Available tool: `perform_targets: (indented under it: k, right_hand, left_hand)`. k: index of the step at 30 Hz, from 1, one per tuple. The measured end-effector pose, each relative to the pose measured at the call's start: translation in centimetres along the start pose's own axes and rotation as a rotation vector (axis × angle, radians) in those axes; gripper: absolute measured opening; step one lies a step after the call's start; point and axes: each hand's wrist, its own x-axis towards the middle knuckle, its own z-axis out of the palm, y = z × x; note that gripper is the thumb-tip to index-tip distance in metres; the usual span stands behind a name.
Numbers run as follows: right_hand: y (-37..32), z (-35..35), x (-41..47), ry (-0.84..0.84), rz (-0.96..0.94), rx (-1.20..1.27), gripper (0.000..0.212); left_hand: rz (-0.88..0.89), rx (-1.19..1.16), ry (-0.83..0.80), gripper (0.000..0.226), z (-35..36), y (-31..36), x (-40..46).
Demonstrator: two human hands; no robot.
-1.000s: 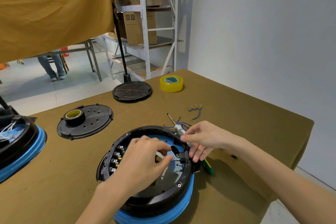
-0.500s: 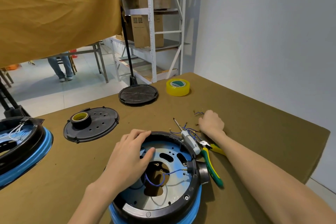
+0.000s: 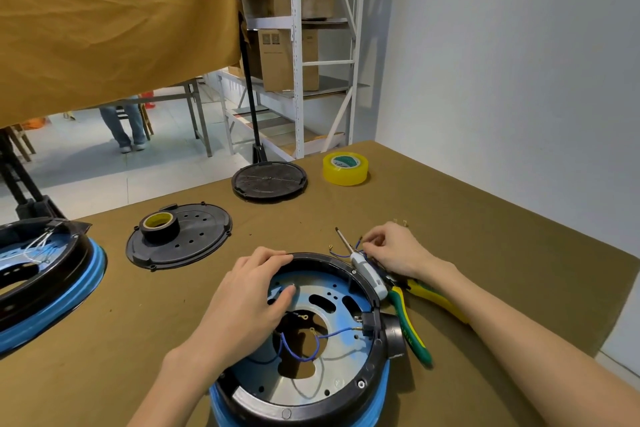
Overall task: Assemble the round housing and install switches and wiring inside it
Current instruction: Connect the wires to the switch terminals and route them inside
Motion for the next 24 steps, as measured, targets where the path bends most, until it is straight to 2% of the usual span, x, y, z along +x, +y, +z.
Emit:
perform_targets:
  k: [2, 6, 9, 10, 12, 14, 16, 19, 22, 24]
  right_hand:
    - [-0.2, 0.1, 0.0, -0.11, -0.014, 0.073, 0.022]
    - [-0.4, 0.1, 0.0, -0.151, -0.011, 0.158, 0.045]
    - [-1.1, -0.3, -0.5, -0.219, 0.02, 0.178, 0.042]
    - [-1.3, -0.3, -0.6, -0.22, 0.021, 0.134, 0.042]
    - [-2.0, -0.1, -1.0, -0.118, -0.014, -0.096, 0.053]
    - [-3.0, 0.0, -1.3, -0.028, -0.047, -0.331, 0.044]
    - [-3.8, 0.3, -1.3, -0.098, 0.014, -0.404, 0.032]
    - [-4.8, 0.4, -1.5, -0.133, 0.076, -0.485, 0.033]
    - [-5.1, 0.1, -1.3, -0.192, 0.114, -0.418, 0.027]
    - [-4.9, -0.5, -1.3, -0.257, 0.145, -0.271, 0.037]
  left_hand:
    - [0.001, 0.004, 0.002, 0.049, 0.1, -0.1, -0.1]
    - [0.007, 0.002, 0.004, 0.048, 0.1, -0.2, -0.1]
    - [0.009, 0.0, 0.009, 0.048, 0.2, -0.2, 0.0]
    - [0.01, 0.0, 0.012, 0.048, 0.3, -0.2, 0.0]
    - [0.011, -0.003, 0.013, 0.048, 0.3, -0.3, 0.0]
    - [0.017, -0.008, 0.014, 0.048, 0.4, -0.4, 0.1]
    - [0.021, -0.008, 0.018, 0.048, 0.4, -0.5, 0.1]
    - [0.023, -0.01, 0.016, 0.048, 0.5, -0.7, 0.1]
    - [0.027, -0.016, 0.021, 0.046, 0.5, -0.9, 0.1]
    - [0.033, -0.015, 0.026, 0.046, 0.5, -0.9, 0.1]
